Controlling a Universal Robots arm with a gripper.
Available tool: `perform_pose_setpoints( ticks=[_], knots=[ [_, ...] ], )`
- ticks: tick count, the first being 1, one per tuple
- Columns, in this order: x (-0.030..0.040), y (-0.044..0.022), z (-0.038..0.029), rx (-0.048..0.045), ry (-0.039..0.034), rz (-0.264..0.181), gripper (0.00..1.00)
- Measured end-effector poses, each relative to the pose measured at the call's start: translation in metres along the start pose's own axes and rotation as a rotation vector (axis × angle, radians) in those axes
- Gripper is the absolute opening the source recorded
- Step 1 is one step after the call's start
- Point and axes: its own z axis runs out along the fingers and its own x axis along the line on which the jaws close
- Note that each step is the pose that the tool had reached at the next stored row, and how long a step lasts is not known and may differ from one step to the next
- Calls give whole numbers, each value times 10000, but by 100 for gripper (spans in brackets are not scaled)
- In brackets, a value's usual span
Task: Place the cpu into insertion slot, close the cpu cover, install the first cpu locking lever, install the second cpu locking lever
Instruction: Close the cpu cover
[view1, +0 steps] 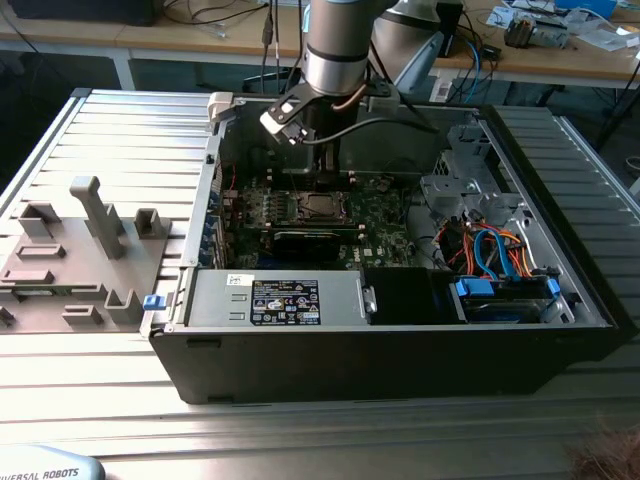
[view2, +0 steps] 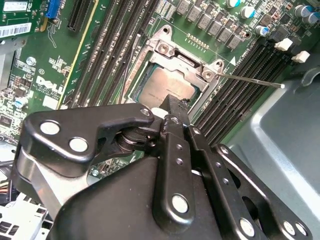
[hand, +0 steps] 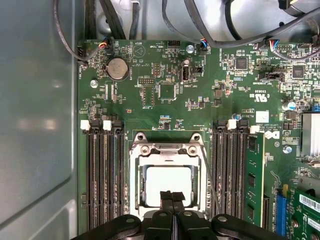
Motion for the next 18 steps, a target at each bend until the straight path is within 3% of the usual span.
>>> perform_pose_setpoints(
  ticks=[18],
  knots=[
    [-1,-1,-62,-1,-5,0,11]
  ],
)
